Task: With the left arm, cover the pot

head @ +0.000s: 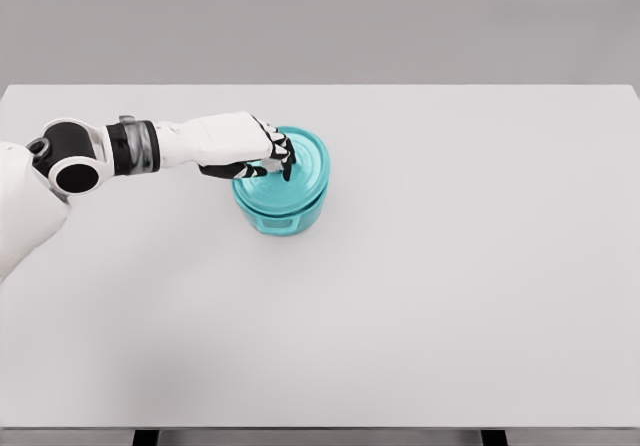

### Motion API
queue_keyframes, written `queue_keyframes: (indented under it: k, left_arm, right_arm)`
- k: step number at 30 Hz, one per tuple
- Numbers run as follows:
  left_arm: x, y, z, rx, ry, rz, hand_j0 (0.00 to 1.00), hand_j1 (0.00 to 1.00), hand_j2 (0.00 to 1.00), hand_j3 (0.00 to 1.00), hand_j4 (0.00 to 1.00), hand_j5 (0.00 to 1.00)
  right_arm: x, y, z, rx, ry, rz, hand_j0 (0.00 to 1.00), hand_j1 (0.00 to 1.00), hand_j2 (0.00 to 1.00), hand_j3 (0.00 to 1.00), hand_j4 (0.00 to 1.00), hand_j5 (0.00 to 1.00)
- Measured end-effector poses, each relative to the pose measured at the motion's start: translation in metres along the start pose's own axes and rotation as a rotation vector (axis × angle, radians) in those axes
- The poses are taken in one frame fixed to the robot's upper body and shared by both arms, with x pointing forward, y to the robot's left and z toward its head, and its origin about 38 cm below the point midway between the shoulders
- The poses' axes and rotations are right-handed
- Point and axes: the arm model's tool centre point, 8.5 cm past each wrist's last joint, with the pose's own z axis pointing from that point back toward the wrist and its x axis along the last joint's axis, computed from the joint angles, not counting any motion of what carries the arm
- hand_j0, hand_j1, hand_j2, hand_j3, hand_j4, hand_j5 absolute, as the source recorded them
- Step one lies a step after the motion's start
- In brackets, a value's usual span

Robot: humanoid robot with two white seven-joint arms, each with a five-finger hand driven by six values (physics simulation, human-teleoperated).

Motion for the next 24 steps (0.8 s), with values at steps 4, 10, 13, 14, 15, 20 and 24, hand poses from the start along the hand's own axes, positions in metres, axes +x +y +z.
queue_keyframes:
  k: [4,10,13,14,15,20,24]
  left_arm:
    - [0.0003,-0.0016,-0.0002,-0.002,0.000,0.002,0.60,0.60,0.60,0.60,0.60,0.60]
    - [0.0006,-0.0021,-0.0003,-0.002,-0.001,0.003,0.64,0.64,0.64,0.64,0.64,0.64]
    - [0.0007,-0.0029,-0.0003,-0.003,-0.001,0.004,0.65,0.65,0.65,0.65,0.65,0.65]
    - [0.0007,-0.0028,-0.0003,-0.002,-0.001,0.005,0.66,0.66,0.66,0.66,0.66,0.66]
    - [0.0007,-0.0028,-0.0003,-0.002,-0.001,0.005,0.66,0.66,0.66,0.66,0.66,0.66]
    - [0.0007,-0.0037,-0.0004,-0.003,-0.001,0.006,0.66,0.66,0.66,0.66,0.66,0.66]
    - [0.0006,-0.0036,-0.0003,-0.002,-0.001,0.007,0.68,0.68,0.68,0.68,0.68,0.68]
  right_arm:
    - [0.0000,0.0000,0.0000,0.000,0.000,0.000,1.00,1.00,1.00,1.00,1.00,1.00]
    - [0.0000,0.0000,0.0000,0.000,0.000,0.000,1.00,1.00,1.00,1.00,1.00,1.00]
    - [0.0000,0.0000,0.0000,0.000,0.000,0.000,1.00,1.00,1.00,1.00,1.00,1.00]
    - [0.0000,0.0000,0.0000,0.000,0.000,0.000,1.00,1.00,1.00,1.00,1.00,1.00]
    - [0.0000,0.0000,0.0000,0.000,0.000,0.000,1.00,1.00,1.00,1.00,1.00,1.00]
    - [0.0000,0.0000,0.0000,0.000,0.000,0.000,1.00,1.00,1.00,1.00,1.00,1.00]
    - [0.0000,0.0000,0.0000,0.000,0.000,0.000,1.00,1.00,1.00,1.00,1.00,1.00]
